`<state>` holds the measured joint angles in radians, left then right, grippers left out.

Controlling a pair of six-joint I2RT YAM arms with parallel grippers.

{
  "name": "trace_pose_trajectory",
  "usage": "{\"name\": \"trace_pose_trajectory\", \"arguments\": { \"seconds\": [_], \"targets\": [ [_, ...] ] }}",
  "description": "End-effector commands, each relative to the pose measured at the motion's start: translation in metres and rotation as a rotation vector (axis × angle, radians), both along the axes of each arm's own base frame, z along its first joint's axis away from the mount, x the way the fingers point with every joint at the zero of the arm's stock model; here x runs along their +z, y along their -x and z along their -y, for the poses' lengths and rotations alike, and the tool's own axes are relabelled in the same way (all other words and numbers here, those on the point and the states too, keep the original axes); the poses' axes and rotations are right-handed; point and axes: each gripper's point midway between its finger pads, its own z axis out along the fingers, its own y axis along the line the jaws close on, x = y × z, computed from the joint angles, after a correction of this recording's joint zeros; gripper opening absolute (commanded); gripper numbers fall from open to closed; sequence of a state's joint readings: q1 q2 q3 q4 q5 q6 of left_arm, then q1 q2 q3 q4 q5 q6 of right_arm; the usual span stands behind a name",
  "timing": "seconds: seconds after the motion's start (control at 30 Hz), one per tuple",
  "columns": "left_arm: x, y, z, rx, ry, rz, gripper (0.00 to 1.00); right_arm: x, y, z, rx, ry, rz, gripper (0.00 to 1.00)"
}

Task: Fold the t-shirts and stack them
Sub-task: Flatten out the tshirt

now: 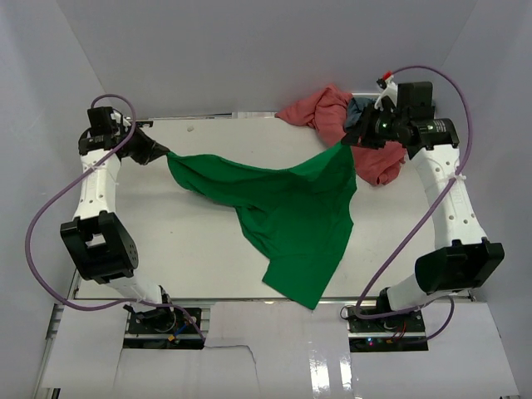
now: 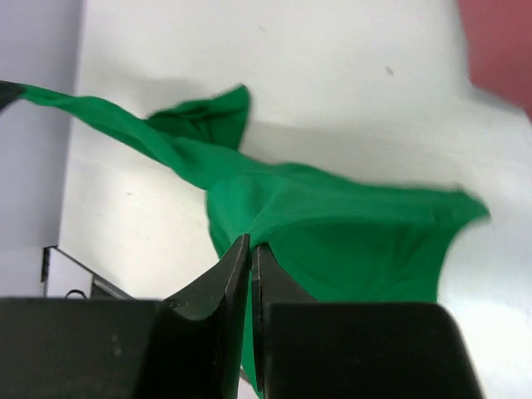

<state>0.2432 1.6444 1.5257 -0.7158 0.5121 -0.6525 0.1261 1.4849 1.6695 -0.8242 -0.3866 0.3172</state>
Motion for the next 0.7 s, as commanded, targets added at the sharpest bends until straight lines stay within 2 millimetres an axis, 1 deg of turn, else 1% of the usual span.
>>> {"name": "trace_pose_trajectory", "arguments": {
  "seconds": [0.0,0.03,0.07,0.1,0.13,0.17,0.2,0.23,0.27,0.3,0.33,0.37,0.4,0.43,0.47,0.5,0.53,0.57,0.6,0.63,0.67],
  "targets": [
    [0.067,0.006,-0.005,0.086,-0.008,0.128,0.0,0.087,-0.004,-0.027,0.142,-0.115,0.243,0.08],
    [0.086,0.006,-0.008,0.105,-0.025,0.173,0.0,0.098,-0.005,-0.029,0.146,-0.126,0.264,0.08],
    [0.104,0.01,-0.009,0.123,-0.043,0.219,0.0,0.103,-0.008,-0.031,0.156,-0.141,0.268,0.08],
    [0.116,0.013,-0.009,0.126,-0.051,0.248,0.0,0.111,-0.004,-0.037,0.185,-0.161,0.277,0.08],
    [0.125,0.017,-0.009,0.129,-0.057,0.272,0.0,0.125,0.0,-0.039,0.197,-0.172,0.301,0.08],
    [0.14,0.029,-0.006,0.128,-0.063,0.312,0.0,0.128,0.006,-0.043,0.219,-0.181,0.299,0.08],
    [0.146,0.036,-0.003,0.122,-0.062,0.33,0.0,0.13,0.018,-0.053,0.262,-0.195,0.295,0.08],
    [0.136,0.044,0.0,0.124,-0.055,0.308,0.0,0.122,0.024,-0.057,0.273,-0.193,0.27,0.08],
    [0.152,0.063,0.003,0.131,-0.065,0.368,0.0,0.127,0.039,-0.06,0.287,-0.191,0.293,0.08],
    [0.151,0.073,0.006,0.142,-0.057,0.375,0.0,0.126,0.053,-0.07,0.311,-0.188,0.301,0.08],
    [0.149,0.084,0.008,0.153,-0.054,0.381,0.0,0.116,0.072,-0.07,0.316,-0.187,0.286,0.08],
    [0.134,0.093,0.01,0.154,-0.048,0.363,0.0,0.111,0.082,-0.072,0.32,-0.188,0.278,0.08],
    [0.146,0.115,0.017,0.142,-0.052,0.418,0.0,0.108,0.094,-0.076,0.331,-0.204,0.268,0.08],
    [0.145,0.124,0.022,0.129,-0.05,0.427,0.0,0.114,0.116,-0.072,0.336,-0.221,0.296,0.08],
    [0.131,0.134,0.026,0.121,-0.041,0.398,0.0,0.088,0.124,-0.073,0.336,-0.227,0.229,0.08],
    [0.136,0.153,0.033,0.113,-0.048,0.425,0.0,0.085,0.137,-0.074,0.348,-0.243,0.221,0.08],
    [0.128,0.16,0.038,0.094,-0.071,0.417,0.0,0.09,0.158,-0.069,0.348,-0.267,0.239,0.08],
    [0.115,0.169,0.04,0.09,-0.08,0.383,0.0,0.075,0.167,-0.068,0.346,-0.271,0.204,0.08],
    [0.1,0.183,0.041,0.085,-0.123,0.386,0.0,0.077,0.179,-0.065,0.349,-0.287,0.207,0.08],
    [0.093,0.191,0.043,0.07,-0.142,0.393,0.0,0.084,0.197,-0.059,0.352,-0.296,0.247,0.08],
    [0.086,0.197,0.044,0.061,-0.162,0.398,0.0,0.085,0.204,-0.055,0.35,-0.294,0.256,0.08]
  ]
}}
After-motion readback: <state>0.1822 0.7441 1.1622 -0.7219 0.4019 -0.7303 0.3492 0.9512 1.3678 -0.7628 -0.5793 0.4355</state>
